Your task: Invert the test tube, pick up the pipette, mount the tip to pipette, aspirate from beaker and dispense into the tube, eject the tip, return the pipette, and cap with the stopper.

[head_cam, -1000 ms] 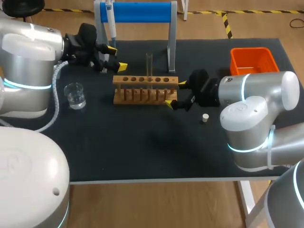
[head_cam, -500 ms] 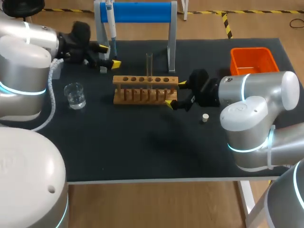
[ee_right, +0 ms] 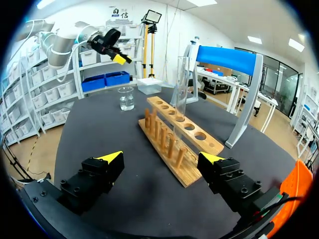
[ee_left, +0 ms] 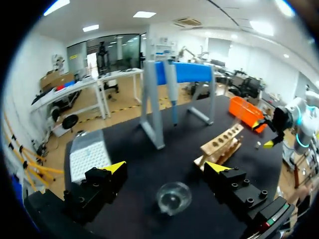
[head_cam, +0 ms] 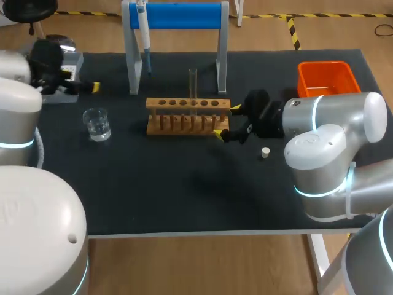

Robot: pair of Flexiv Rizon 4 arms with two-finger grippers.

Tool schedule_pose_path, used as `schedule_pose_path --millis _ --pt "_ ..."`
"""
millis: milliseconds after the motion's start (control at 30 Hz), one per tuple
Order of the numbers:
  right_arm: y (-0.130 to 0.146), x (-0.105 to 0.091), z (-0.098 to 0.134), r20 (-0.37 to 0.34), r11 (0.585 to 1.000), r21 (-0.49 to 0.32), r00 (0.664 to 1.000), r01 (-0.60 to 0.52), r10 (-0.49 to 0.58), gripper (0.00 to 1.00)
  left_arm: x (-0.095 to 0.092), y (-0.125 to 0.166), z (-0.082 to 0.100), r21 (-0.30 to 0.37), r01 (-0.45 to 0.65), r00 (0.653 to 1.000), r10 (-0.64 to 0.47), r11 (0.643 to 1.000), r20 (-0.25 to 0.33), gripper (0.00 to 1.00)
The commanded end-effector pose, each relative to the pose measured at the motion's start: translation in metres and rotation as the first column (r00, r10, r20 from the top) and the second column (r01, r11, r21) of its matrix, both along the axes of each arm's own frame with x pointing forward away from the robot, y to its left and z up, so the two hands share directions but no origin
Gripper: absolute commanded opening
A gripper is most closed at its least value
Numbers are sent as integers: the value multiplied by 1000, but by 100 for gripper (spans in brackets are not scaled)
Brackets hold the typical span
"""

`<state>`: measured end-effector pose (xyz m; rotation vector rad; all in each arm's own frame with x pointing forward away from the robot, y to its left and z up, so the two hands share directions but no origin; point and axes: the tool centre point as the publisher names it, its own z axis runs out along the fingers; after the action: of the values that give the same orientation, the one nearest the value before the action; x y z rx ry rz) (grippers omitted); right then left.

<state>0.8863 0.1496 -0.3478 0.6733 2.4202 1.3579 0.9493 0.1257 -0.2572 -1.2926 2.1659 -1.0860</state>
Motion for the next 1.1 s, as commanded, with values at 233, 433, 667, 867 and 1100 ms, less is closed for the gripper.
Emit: schedule_pose_path --millis 233,433,667,867,1100 --pt "0 0 0 0 1000 0 1000 0 0 100 -26 58 -5 75 -226 974 227 971 -4 100" --pt "0 0 0 0 1000 0 1000 0 0 100 -27 73 -7 97 -291 957 291 952 8 100" --pt "0 0 0 0 1000 0 1000 0 0 100 -17 81 -10 104 -324 946 325 940 12 100" --pt "0 0 0 0 1000 0 1000 0 0 100 1 85 -20 106 -341 940 342 934 8 100" --pt "0 0 0 0 1000 0 1000 0 0 100 25 89 -28 98 -349 937 350 932 8 100"
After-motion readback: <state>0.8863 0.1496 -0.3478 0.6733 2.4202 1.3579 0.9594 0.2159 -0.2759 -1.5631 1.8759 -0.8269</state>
